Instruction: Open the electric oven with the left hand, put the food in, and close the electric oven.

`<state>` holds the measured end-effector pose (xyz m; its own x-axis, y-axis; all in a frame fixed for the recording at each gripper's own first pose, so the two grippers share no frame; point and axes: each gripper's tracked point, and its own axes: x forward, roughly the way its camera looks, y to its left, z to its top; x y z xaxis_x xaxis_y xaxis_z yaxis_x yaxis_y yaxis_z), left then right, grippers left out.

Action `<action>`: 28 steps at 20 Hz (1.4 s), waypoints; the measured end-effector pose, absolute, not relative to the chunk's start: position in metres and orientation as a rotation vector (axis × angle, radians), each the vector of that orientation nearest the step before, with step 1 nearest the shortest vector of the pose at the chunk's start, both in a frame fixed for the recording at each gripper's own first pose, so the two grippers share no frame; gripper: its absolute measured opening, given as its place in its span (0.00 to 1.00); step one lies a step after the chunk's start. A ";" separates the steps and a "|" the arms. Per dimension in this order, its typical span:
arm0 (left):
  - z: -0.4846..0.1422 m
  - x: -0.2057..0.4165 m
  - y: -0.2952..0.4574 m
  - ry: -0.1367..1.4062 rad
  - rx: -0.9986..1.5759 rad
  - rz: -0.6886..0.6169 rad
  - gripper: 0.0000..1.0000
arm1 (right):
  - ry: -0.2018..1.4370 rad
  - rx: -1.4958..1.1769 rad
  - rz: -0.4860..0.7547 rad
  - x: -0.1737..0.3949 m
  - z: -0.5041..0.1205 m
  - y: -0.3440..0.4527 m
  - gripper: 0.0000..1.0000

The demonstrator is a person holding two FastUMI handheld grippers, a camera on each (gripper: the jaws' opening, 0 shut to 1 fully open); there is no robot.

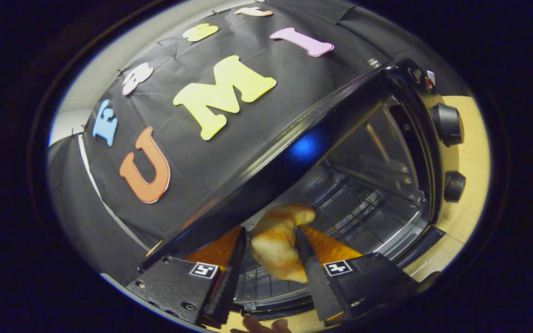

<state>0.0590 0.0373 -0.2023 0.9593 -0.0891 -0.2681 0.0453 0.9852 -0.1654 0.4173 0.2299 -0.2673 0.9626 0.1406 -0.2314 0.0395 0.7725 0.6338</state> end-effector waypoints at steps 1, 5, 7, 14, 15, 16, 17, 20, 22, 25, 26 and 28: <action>-0.202 0.058 0.037 0.278 -0.159 -0.067 0.94 | 0.271 0.677 0.063 0.415 -0.266 0.228 0.84; -0.205 0.063 0.039 0.289 -0.152 -0.053 0.94 | 0.340 0.688 0.142 0.379 -0.260 0.236 0.98; -0.206 0.069 0.038 0.297 -0.145 -0.055 0.94 | 0.335 0.688 0.174 0.353 -0.247 0.226 0.95; -0.221 0.089 -0.025 0.369 -0.127 -0.186 0.95 | 0.262 0.458 0.215 0.254 -0.201 0.138 0.98; -0.219 0.089 -0.040 0.372 -0.140 -0.227 0.96 | 0.248 0.447 0.198 0.241 -0.198 0.119 0.94; -0.216 0.089 -0.051 0.374 -0.155 -0.258 0.98 | 0.236 0.444 0.179 0.232 -0.197 0.099 0.94; -0.212 0.088 -0.062 0.372 -0.170 -0.296 0.98 | 0.233 0.442 0.160 0.224 -0.197 0.081 0.97; -0.193 0.079 -0.079 0.347 -0.218 -0.372 0.97 | 0.201 0.403 0.099 0.210 -0.198 0.028 0.94; -0.180 0.079 -0.084 0.310 -0.253 -0.389 0.94 | 0.188 0.339 0.060 0.205 -0.204 0.000 0.94; -0.205 0.102 -0.080 0.376 -0.206 -0.307 0.94 | 0.171 0.320 0.087 0.190 -0.207 -0.012 0.94; -0.220 0.110 -0.081 0.418 -0.185 -0.276 0.94 | 0.165 0.314 0.101 0.185 -0.206 -0.012 0.98; -0.243 0.127 -0.091 0.482 -0.156 -0.252 0.94 | 0.154 0.297 0.129 0.171 -0.199 -0.011 1.00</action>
